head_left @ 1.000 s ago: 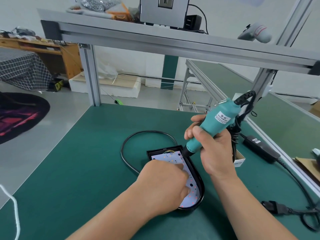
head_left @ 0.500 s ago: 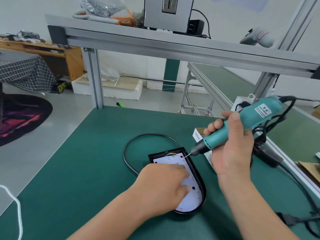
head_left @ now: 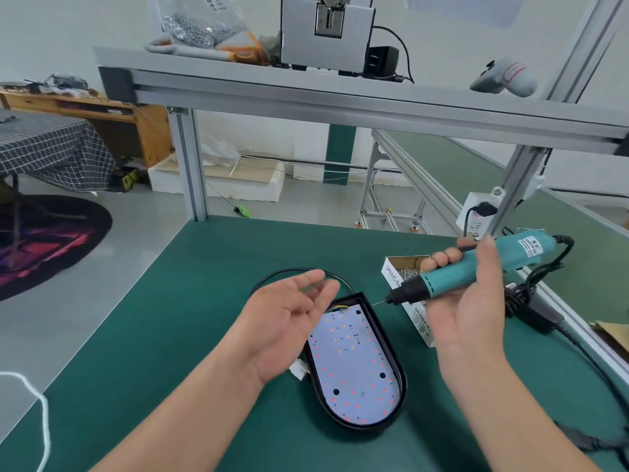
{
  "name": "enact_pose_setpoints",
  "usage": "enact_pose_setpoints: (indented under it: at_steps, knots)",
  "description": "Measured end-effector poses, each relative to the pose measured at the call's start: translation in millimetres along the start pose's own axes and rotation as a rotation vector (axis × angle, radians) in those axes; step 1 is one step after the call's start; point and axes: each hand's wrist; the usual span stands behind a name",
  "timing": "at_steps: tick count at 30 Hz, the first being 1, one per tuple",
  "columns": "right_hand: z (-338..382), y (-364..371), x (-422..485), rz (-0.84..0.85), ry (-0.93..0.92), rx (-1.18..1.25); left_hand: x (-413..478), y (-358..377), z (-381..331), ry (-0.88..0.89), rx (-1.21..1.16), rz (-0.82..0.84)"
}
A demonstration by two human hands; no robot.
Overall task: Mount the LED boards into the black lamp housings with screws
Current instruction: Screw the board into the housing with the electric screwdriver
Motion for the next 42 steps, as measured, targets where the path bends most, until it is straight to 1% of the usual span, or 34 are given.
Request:
enact_pose_setpoints:
  at_steps: [4,11,15,19,22,26,28,30,32,37,39,42]
  knots:
    - [-3,-6,-5,0.012,0.022,0.006,-3,-2,10,-0.059,0.066,0.034]
    - [0,-11,-13,0.029,0.055,0.009,-7,-2,12,-0.101,0.12,0.057]
    - [4,-8,-16,0.037,0.069,0.044,-11,-2,16,-0.113,0.228,0.116]
    - [8,-6,-20,0.073,0.084,0.083,-13,-1,22,-0.055,0.399,0.154]
    - [9,-5,-24,0.097,0.091,0.088,-14,-2,26,0.021,0.526,0.157]
    - [8,-2,-28,0.106,0.102,0.085,-15,-3,32,0.142,0.754,0.142]
    - [9,-2,-29,0.112,0.103,0.085,-15,-5,34,0.182,0.805,0.134]
    - [10,-2,-30,0.121,0.11,0.089,-14,-6,34,0.215,0.81,0.129]
    - [11,-1,-31,0.129,0.111,0.093,-14,-5,33,0.205,0.766,0.133]
    - [13,0,-33,0.153,0.101,0.094,-17,-3,29,0.023,0.536,0.202]
    - [13,0,-33,0.158,0.088,0.085,-17,-3,30,-0.019,0.496,0.203]
    - [13,1,-34,0.163,0.085,0.077,-17,-3,30,-0.035,0.493,0.19]
Point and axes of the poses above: each hand's wrist, its own x-axis towards the middle knuckle, its own y-axis out of the palm, z = x × y, and after that the axes turned 14 degrees about -z, right-handed
